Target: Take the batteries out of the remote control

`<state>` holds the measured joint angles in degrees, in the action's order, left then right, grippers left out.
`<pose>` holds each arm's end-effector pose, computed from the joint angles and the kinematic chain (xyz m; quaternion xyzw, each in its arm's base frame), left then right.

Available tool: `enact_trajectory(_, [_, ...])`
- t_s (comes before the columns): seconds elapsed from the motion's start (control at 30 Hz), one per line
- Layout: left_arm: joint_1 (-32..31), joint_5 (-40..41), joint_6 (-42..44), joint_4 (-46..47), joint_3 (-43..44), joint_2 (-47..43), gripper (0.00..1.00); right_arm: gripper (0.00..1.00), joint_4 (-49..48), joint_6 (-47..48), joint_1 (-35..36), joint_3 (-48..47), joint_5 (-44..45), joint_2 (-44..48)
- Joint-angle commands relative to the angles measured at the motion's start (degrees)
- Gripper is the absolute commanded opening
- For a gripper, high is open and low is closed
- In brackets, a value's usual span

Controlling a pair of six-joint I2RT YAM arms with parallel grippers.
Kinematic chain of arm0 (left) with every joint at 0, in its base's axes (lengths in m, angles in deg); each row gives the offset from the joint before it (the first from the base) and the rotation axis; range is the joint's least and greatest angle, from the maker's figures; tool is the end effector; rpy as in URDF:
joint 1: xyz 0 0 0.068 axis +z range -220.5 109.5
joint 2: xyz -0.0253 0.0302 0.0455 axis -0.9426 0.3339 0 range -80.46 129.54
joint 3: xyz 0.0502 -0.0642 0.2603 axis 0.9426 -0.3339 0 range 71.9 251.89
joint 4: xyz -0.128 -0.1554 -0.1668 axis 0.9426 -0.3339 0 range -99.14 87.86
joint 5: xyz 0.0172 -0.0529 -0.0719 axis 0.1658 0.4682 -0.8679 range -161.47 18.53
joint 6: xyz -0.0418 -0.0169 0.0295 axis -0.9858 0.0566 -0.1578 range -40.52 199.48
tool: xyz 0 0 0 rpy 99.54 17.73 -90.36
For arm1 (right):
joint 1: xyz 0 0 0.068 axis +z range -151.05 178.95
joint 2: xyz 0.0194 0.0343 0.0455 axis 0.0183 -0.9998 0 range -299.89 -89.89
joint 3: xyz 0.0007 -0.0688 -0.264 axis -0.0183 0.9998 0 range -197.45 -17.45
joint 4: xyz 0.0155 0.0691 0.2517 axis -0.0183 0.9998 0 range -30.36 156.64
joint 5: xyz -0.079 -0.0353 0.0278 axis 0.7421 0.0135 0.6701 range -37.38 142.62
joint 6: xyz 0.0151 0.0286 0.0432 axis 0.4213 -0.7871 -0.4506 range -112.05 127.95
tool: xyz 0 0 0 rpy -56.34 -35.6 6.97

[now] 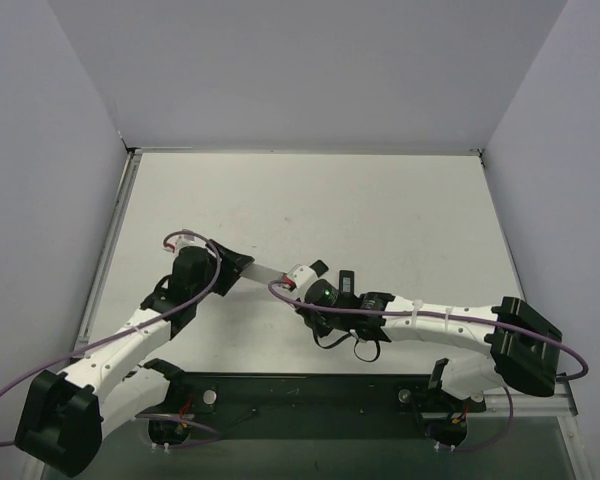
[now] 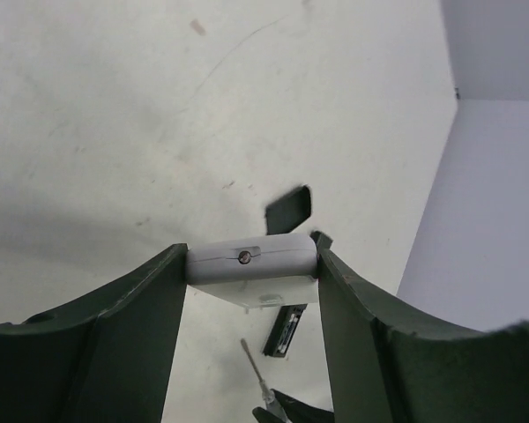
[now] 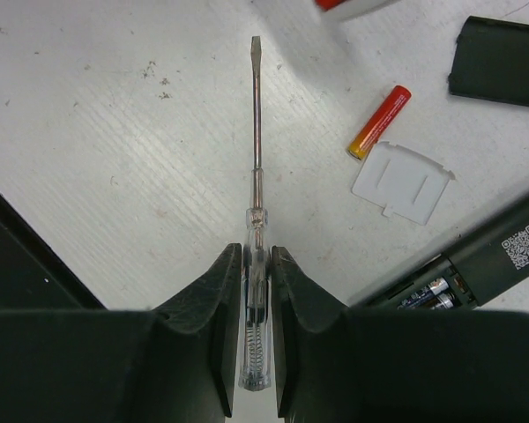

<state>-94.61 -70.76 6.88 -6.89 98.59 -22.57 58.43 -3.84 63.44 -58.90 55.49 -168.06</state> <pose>0.1911 -0.0850 0.1971 -0.3683 0.8111 -0.3359 0.3061 0.1253 0.2586 0.2098 -0.3842 0.8015 0.2651 0.3737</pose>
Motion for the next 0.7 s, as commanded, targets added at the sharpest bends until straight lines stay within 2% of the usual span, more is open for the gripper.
enact_trajectory(0.0, [-2.33, 8.24, 11.41, 14.59, -0.24, -5.41, 0.0, 0.0, 0.6, -0.25, -1.2, -1.87, 0.29, 0.3])
enact_trajectory(0.17, [-5.14, 13.61, 17.74, 20.82, -4.1, -8.84, 0.0, 0.0, -0.63, -1.13, -2.78, -3.37, 2.31, -1.1])
enact_trajectory(0.37, [-7.87, 17.04, 21.35, 22.33, -5.69, -7.88, 0.0, 0.0, -2.39, -2.53, -3.84, -5.13, 2.31, -1.9])
enact_trajectory(0.67, [-9.89, 18.01, 20.83, 26.46, -9.29, -8.14, 0.0, 0.0, -3.79, -4.38, -5.69, -6.71, 3.8, -5.76])
